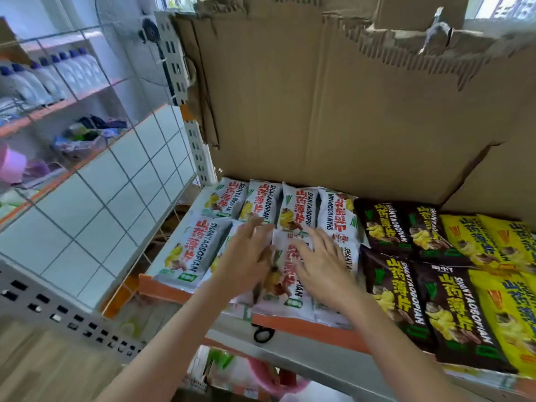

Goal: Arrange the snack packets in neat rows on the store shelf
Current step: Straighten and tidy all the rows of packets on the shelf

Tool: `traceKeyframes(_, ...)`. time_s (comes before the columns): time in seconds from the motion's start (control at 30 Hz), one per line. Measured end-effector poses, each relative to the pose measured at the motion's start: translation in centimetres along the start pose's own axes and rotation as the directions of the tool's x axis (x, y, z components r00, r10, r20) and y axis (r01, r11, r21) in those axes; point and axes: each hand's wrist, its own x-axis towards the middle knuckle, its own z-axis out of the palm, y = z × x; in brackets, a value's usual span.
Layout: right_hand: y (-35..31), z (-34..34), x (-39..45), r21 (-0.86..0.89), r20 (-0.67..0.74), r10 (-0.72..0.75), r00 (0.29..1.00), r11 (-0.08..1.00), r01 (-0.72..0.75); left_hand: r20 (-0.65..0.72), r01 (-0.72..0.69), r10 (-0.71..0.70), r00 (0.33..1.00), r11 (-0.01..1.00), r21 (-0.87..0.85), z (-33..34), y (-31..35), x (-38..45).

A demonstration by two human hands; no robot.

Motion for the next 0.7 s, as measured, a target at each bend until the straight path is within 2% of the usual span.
traceKeyframes(0.07, -1.0, 1.0, 0.8, 0.001, 0.017, 0.001, 1.0, 1.0, -0.001, -0.03, 0.055, -0.052, 0.998, 0.993, 0.104, -1.1, -2.5, 0.2)
traceKeyframes(0.17, -1.4, 2.1, 1.6, -0.038, 0.017, 0.03, 0.999, 0.999, -0.03, 0.048, 0.073, -0.082, 0.995, 0.982, 0.173, -1.5, -4.5, -0.4)
traceKeyframes(0.3, -1.0, 2.1, 1.3, -0.012, -0.006, 0.024, 1.0, 1.0, -0.024, 0.065, -0.034, 0.026, 0.998, 0.992, 0.119, -0.7, -3.3, -0.7)
traceKeyframes(0.4, -0.1, 1.6, 0.0, 0.056, -0.119, 0.098, 0.988, 0.994, -0.092, 0.077, -0.187, 0.184, 0.98, 0.982, 0.038, 0.5, -1.2, 0.0)
traceKeyframes(0.5, 1.6, 1.1, -2.5, 0.021, -0.272, 0.181, 0.945, 0.983, -0.182, 0.101, -0.321, 0.318, 0.943, 0.947, 0.014, 2.1, 1.2, 0.8)
traceKeyframes(0.57, 3.3, 0.9, -4.8, 0.003, -0.322, 0.265, 0.909, 0.96, -0.279, 0.135, -0.391, 0.386, 0.912, 0.92, 0.011, 3.5, 3.3, 1.0)
traceKeyframes(0.7, 7.0, 0.4, -8.9, -0.027, -0.429, 0.419, 0.8, 0.88, -0.474, 0.194, -0.51, 0.507, 0.84, 0.859, -0.034, 6.1, 7.8, 1.2)
